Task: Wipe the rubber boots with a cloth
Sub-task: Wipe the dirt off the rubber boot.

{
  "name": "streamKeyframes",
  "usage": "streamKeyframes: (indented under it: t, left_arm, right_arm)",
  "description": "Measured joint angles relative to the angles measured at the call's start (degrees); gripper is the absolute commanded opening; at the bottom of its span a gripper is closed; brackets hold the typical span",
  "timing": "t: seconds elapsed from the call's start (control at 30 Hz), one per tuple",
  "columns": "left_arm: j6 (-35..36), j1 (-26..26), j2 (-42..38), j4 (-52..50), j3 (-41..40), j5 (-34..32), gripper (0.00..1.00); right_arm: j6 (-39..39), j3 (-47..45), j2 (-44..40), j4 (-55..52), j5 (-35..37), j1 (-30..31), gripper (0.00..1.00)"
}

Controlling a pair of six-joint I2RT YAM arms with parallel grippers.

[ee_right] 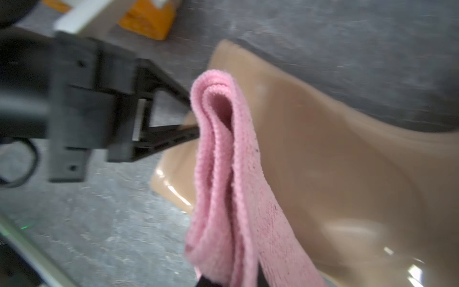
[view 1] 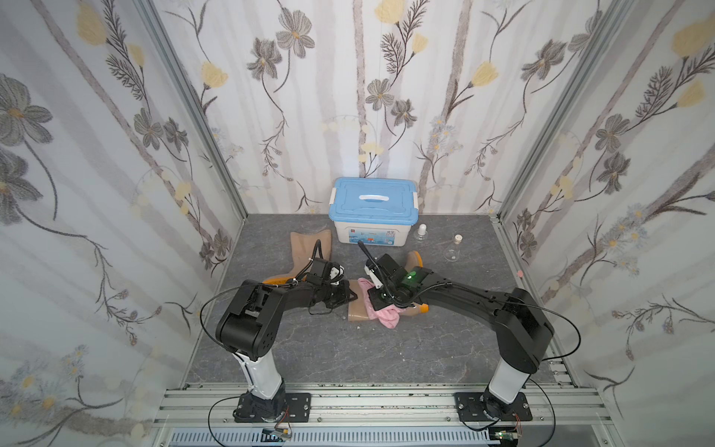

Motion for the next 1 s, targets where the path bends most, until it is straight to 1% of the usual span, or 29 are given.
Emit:
streamKeyframes:
  t: [0.1, 0.17, 0.27, 0.33, 0.37, 0.5, 0.53, 0.63, 0.7, 0.77, 0.9, 1.0]
  left_arm:
    - [0.0, 0.02, 0.11, -0.24, 0.13, 0.0, 0.0]
    - [0.0, 0.07, 0.11, -0.26, 0.13, 0.04, 0.0]
    - [0.04, 0.22, 0.04, -0.28, 0.13, 0.15, 0.0]
    - [0.15, 0.42, -0.02, -0.28, 0.13, 0.44, 0.0]
    - [0.17, 0.48, -0.02, -0.26, 0.13, 0.48, 0.0]
    - [0.22, 0.72, -0.02, -0.31, 0.13, 0.83, 0.0]
    - [0.24, 0.76, -0.02, -0.33, 0.13, 0.87, 0.0]
    - [0.39, 0.76, -0.02, -0.66, 0.24, 0.87, 0.0]
    - [0.46, 0.76, -0.02, -0.85, 0.39, 0.9, 0.0]
    - [0.63, 0.76, -0.02, -1.14, 0.61, 0.9, 0.0]
    - [0.9, 0.76, -0.02, -1.6, 0.85, 1.01, 0.0]
    - [1.29, 0.76, -0.28, -1.92, 0.85, 1.07, 0.0]
  right_arm:
    - [0.68, -0.09, 2.64, 2.23, -2.43, 0.79, 0.0]
    - [0.83, -2.49, 2.16, 2.99, -2.54, 0.04, 0.0]
    - [0.83, -8.87, -2.51, 2.99, -1.57, -4.42, 0.0]
    - [0.79, -12.35, -6.97, 1.05, 2.05, -8.55, 0.0]
    - [0.74, -13.31, -8.92, -0.57, 5.22, -9.94, 0.0]
    - [-0.96, -15.1, -17.0, -7.52, 13.03, -13.92, 0.0]
    - [-1.64, -15.1, -18.82, -8.63, 15.65, -14.16, 0.0]
    - [-3.61, -14.05, -22.05, -9.81, 18.38, -12.02, 0.0]
    - [-5.14, -13.11, -21.62, -8.87, 19.37, -9.88, 0.0]
    - [-6.36, -12.37, -19.3, -7.69, 19.28, -8.74, 0.0]
    - [-8.37, -11.63, -12.63, -5.16, 19.5, -9.2, 0.0]
    - [-10.36, -9.55, -8.24, -3.15, 19.56, -10.75, 0.0]
